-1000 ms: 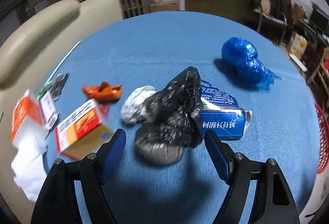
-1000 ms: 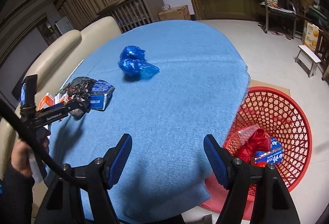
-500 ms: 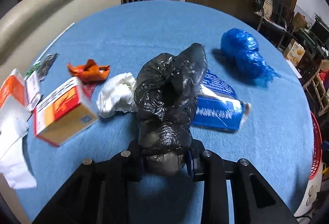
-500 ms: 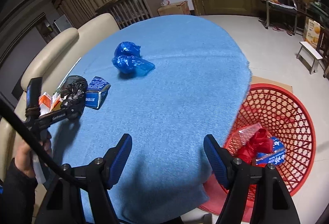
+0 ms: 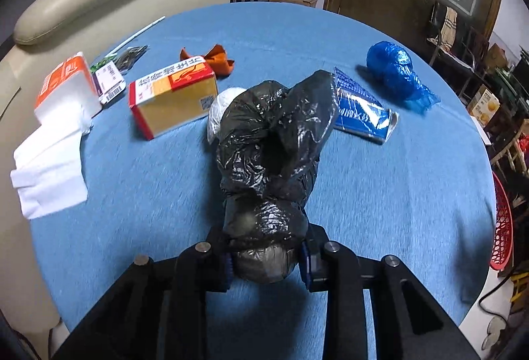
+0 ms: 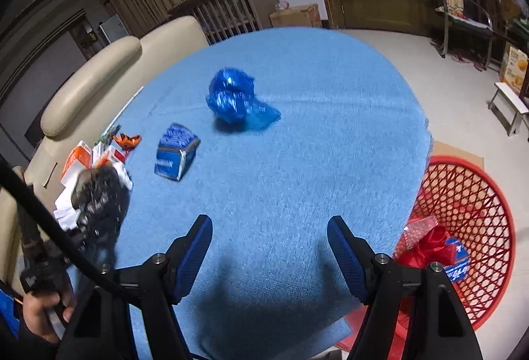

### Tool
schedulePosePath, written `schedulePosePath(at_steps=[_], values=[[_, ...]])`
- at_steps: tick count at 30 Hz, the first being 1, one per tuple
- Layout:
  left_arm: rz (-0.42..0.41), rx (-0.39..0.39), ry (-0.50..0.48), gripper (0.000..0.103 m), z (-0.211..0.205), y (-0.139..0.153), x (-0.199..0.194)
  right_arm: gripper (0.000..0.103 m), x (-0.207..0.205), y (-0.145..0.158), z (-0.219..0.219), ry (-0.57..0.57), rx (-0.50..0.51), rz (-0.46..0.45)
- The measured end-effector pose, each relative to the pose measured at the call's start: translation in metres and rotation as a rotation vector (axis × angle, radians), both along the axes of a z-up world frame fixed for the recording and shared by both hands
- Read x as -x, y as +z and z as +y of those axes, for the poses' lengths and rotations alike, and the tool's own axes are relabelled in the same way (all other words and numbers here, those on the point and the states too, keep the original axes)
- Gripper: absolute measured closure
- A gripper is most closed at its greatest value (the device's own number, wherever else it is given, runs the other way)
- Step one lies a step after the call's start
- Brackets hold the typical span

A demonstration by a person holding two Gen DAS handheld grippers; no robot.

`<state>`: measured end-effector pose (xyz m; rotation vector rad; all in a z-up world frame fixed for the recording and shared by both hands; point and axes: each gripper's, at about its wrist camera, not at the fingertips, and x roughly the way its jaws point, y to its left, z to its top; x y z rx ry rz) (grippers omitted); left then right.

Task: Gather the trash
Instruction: 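Grasp the black plastic bag with the left tool and lift it, then grasp the blue plastic bag with the right tool while the left holds the black bag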

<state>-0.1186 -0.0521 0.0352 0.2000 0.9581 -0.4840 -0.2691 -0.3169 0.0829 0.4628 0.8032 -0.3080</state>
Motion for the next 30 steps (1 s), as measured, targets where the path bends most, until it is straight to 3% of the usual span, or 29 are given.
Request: schedulePosePath(at_steps=[6,13,17,20,30], values=[[0.016,-0.001,-0.018,0.072,-0.005,-0.001,0.009,0.028,-0.006,0.045,0.004,0.006,0.054,-0.086],[0.002,0.033,-0.032,0.072,-0.017,0.012,0.013,0.028,-0.049,0.141,0.029,0.17,0.169,-0.24],[-0.021,0.053,-0.039,0.072,-0.019,0.022,0.017,0.028,-0.054,0.173,0.05,0.222,0.21,-0.297],[-0.027,0.047,-0.04,0.072,-0.02,0.022,0.017,0.026,-0.049,0.164,0.06,0.251,0.207,-0.278],[-0.003,0.027,-0.029,0.073,-0.023,0.012,0.005,0.026,-0.034,0.071,0.04,0.182,0.06,-0.093]])
